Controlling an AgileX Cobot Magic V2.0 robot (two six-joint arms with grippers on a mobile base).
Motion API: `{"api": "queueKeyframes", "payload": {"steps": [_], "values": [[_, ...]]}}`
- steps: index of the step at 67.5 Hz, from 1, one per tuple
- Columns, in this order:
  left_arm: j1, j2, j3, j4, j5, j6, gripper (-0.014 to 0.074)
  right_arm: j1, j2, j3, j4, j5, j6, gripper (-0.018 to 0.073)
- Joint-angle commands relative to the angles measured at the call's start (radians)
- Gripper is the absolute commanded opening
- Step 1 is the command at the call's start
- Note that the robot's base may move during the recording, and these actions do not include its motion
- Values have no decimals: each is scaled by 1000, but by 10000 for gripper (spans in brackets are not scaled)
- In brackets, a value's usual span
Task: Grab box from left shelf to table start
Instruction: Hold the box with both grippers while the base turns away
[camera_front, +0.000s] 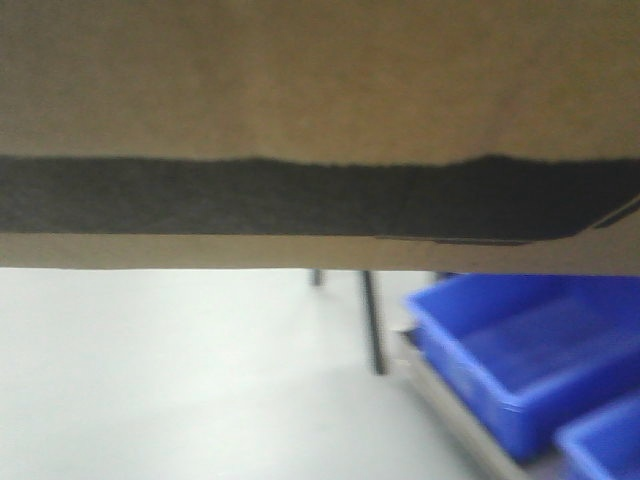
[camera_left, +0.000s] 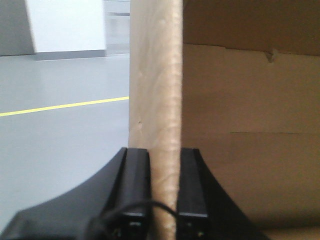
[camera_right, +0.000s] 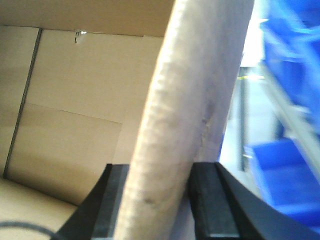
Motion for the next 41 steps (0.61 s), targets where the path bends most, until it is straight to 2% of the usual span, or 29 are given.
{"api": "queueKeyframes", "payload": {"steps": [1, 41], "values": [[-6, 16, -33, 41, -195, -3, -99, -3, 16, -28, -58, -145, -29, 63], [-6, 16, -33, 33, -195, -3, -99, -3, 16, -28, -58, -145, -29, 63]]}}
